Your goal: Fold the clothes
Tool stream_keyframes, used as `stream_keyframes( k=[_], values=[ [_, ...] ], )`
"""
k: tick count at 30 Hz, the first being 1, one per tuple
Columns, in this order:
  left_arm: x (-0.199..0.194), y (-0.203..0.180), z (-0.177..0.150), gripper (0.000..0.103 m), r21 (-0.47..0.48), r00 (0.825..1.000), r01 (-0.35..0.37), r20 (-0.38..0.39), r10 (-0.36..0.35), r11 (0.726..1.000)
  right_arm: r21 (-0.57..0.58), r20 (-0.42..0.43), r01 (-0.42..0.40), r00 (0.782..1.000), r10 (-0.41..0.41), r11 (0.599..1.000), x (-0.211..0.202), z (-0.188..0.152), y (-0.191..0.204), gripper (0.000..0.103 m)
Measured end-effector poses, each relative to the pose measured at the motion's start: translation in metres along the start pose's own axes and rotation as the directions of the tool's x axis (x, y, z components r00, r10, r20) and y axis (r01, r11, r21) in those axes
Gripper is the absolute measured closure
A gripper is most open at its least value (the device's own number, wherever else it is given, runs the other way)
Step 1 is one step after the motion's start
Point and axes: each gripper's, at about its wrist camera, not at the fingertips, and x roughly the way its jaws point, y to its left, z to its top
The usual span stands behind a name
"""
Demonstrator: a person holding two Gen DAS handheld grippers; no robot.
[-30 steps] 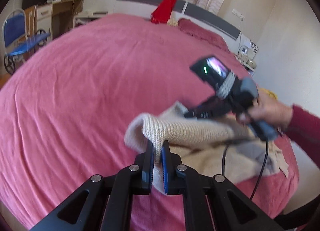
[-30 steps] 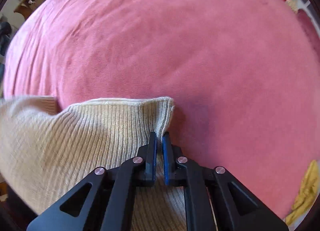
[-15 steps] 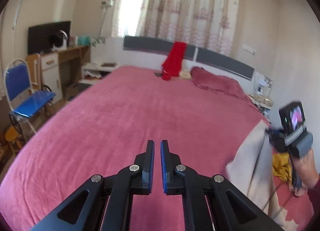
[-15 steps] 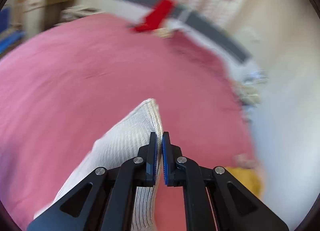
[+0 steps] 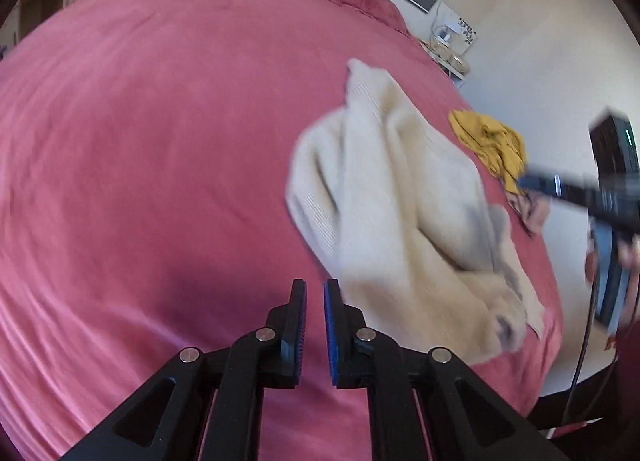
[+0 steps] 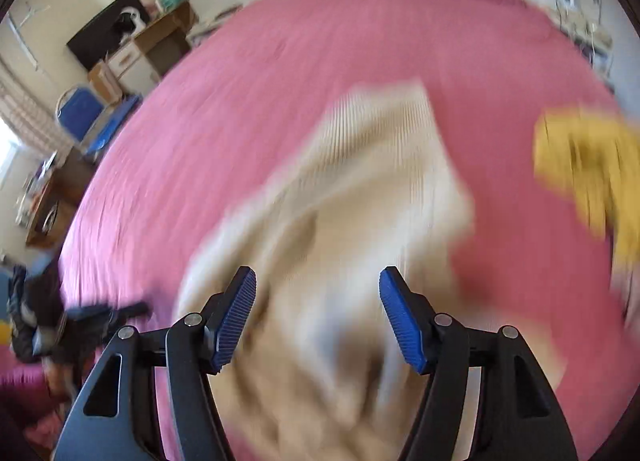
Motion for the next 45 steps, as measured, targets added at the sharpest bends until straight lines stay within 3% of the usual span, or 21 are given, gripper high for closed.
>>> stream_keyframes(
  k=[4, 10, 15, 23, 24, 26, 28, 30, 31, 32, 37, 40, 42, 43, 44, 45],
  values=[
    [0.013, -0.026, -0.031, 0.087, -0.055, 0.995, 0.081, -0.051, -0.083, 0.995, -0.001, -0.054, 0.068, 0.996, -0.068, 0.998, -0.021, -0.126, 0.010, 0.033],
    [0.026, -0.049, -0.027, 0.082, -0.067, 0.996, 0.046, -0.070, -0.051, 0.997, 0.096, -0.062, 0.096, 0.994, -0.090, 0.991, -0.032, -0.198, 0.008, 0.032],
    [0.028, -0.043, -0.037, 0.082, -0.143, 0.997, -0.016, -0.071, 0.006, 0.990, 0.214, 0.015, 0.053, 0.998, -0.057, 0.976, -0.061, -0.227, -0.004, 0.019],
    [0.063, -0.049, -0.031, 0.082, -0.139, 0.986, -0.088, -0.154, 0.066, 0.986, 0.310, 0.074, 0.060, 0.994, -0.087, 0.949, -0.074, -0.237, -0.031, 0.019],
    [0.065, -0.049, -0.030, 0.091, -0.148, 0.985, -0.103, -0.154, 0.080, 0.984, 0.320, 0.077, 0.057, 0.993, -0.085, 0.946, -0.081, -0.238, -0.035, 0.019],
    [0.059, -0.046, -0.032, 0.095, -0.183, 0.988, -0.100, -0.135, 0.076, 0.978, 0.336, 0.084, 0.038, 0.994, -0.070, 0.941, -0.087, -0.240, -0.037, 0.019],
    [0.037, -0.041, -0.031, 0.097, -0.177, 0.993, -0.091, -0.097, 0.074, 0.980, 0.344, 0.076, 0.043, 0.994, -0.074, 0.938, -0.088, -0.240, -0.038, 0.020],
    [0.008, -0.035, -0.027, 0.098, -0.159, 0.995, -0.089, -0.057, 0.081, 0.983, 0.351, 0.058, 0.053, 0.995, -0.078, 0.935, -0.088, -0.238, -0.039, 0.037],
    [-0.013, -0.029, -0.022, 0.098, -0.144, 0.995, -0.100, -0.039, 0.096, 0.984, 0.347, 0.055, 0.045, 0.996, -0.068, 0.937, -0.086, -0.236, -0.038, 0.054],
    [-0.033, -0.023, -0.016, 0.098, -0.130, 0.994, -0.111, -0.020, 0.110, 0.985, 0.341, 0.045, 0.051, 0.996, -0.070, 0.939, -0.085, -0.232, -0.036, 0.060],
    [-0.134, 0.007, 0.010, 0.098, -0.061, 0.982, -0.170, 0.076, 0.175, 0.984, 0.322, 0.027, 0.095, 0.994, -0.109, 0.942, -0.080, -0.212, -0.037, 0.060],
    [-0.183, 0.037, 0.020, 0.097, -0.033, 0.960, -0.268, 0.079, 0.269, 0.963, 0.335, 0.004, 0.129, 0.990, -0.139, 0.933, -0.074, -0.203, -0.045, 0.056],
    [-0.204, 0.060, 0.027, 0.097, -0.008, 0.940, -0.337, 0.048, 0.337, 0.942, 0.343, -0.011, 0.152, 0.987, -0.158, 0.927, -0.071, -0.197, -0.051, 0.038],
    [-0.209, 0.072, 0.032, 0.098, -0.007, 0.927, -0.373, 0.042, 0.373, 0.928, 0.347, -0.019, 0.164, 0.986, -0.168, 0.923, -0.069, -0.195, -0.054, 0.036],
    [-0.214, 0.082, 0.034, 0.098, 0.003, 0.894, -0.445, 0.070, 0.444, 0.896, 0.351, -0.026, 0.175, 0.984, -0.177, 0.920, -0.067, -0.192, -0.057, 0.035],
    [-0.213, 0.094, 0.034, 0.098, 0.035, 0.877, -0.479, 0.047, 0.478, 0.877, 0.355, -0.034, 0.186, 0.982, -0.187, 0.916, -0.065, -0.189, -0.060, 0.035]
  ],
)
